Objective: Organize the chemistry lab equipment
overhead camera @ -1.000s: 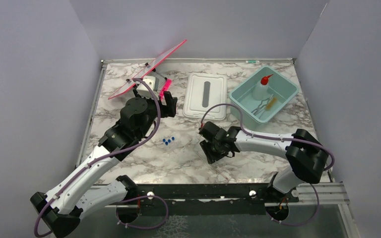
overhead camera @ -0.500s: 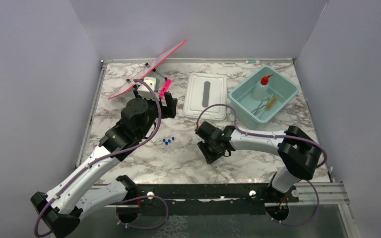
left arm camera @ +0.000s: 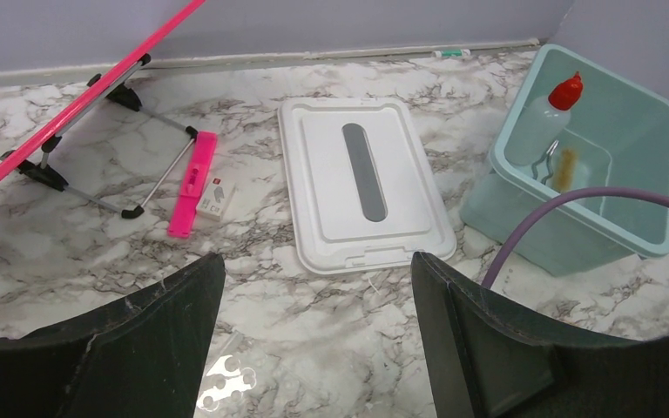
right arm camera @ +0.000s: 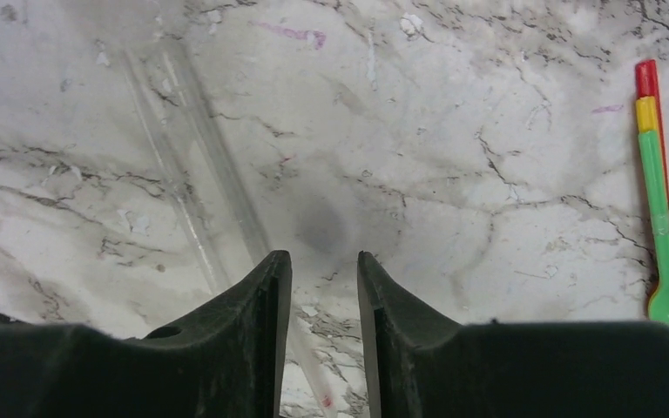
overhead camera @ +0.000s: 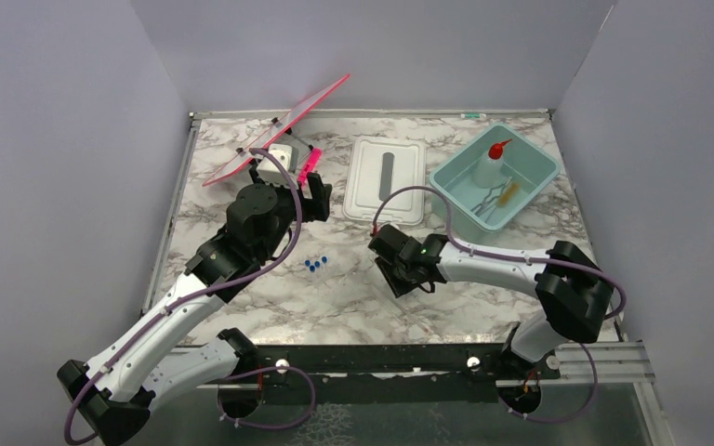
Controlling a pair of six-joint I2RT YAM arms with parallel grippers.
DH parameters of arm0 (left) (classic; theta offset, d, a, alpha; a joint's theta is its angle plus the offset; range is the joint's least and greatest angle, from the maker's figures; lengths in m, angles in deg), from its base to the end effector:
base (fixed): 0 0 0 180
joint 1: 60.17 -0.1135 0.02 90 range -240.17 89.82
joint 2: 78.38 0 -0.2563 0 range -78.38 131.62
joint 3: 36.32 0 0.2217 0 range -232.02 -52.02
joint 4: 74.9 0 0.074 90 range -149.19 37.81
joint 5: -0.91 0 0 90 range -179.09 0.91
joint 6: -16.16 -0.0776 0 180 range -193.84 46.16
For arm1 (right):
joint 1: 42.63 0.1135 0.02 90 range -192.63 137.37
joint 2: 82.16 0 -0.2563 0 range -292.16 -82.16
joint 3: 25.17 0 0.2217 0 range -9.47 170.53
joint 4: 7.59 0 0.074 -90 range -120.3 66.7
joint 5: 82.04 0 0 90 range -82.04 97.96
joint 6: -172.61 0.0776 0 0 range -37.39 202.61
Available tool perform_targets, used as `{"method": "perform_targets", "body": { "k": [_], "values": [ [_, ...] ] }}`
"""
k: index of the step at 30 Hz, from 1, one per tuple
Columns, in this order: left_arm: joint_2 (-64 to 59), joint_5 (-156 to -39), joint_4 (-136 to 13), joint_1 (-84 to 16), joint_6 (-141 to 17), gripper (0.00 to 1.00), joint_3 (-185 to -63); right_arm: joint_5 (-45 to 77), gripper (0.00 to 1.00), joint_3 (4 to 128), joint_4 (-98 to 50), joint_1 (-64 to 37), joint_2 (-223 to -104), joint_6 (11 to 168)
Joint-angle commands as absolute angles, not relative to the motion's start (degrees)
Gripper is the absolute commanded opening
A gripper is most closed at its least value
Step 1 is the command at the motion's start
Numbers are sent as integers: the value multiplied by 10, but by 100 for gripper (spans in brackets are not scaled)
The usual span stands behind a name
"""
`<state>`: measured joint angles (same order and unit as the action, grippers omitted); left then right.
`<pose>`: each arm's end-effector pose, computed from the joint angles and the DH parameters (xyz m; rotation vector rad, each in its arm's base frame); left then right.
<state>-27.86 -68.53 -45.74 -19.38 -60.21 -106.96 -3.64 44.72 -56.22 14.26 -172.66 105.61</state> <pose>0.1768 -0.1166 0.3645 0.1445 1.7282 -0.3924 0.1676 0.2285 0.1515 -0.7481 2.6298 0.1086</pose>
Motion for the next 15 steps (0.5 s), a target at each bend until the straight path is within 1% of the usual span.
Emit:
{"method": "perform_targets", "body": {
  "k": [1,4,8,12,15],
  "values": [
    [-290,-672,-456,-194,-606,81,-1067,29,41,450,-551,143,-1706,1017],
    [-290,-672,-456,-194,-605,81,-1067,69,43,446,-545,143,-1715,1010],
    [-292,-672,-454,-194,-604,81,-1065,92,43,445,-543,143,-1731,1004],
    [-293,-672,-453,-194,-604,81,-1064,116,39,449,-542,144,-1751,993],
    [-294,-671,-452,-194,-605,81,-1064,94,35,452,-548,146,-1767,1000]
  ]
}}
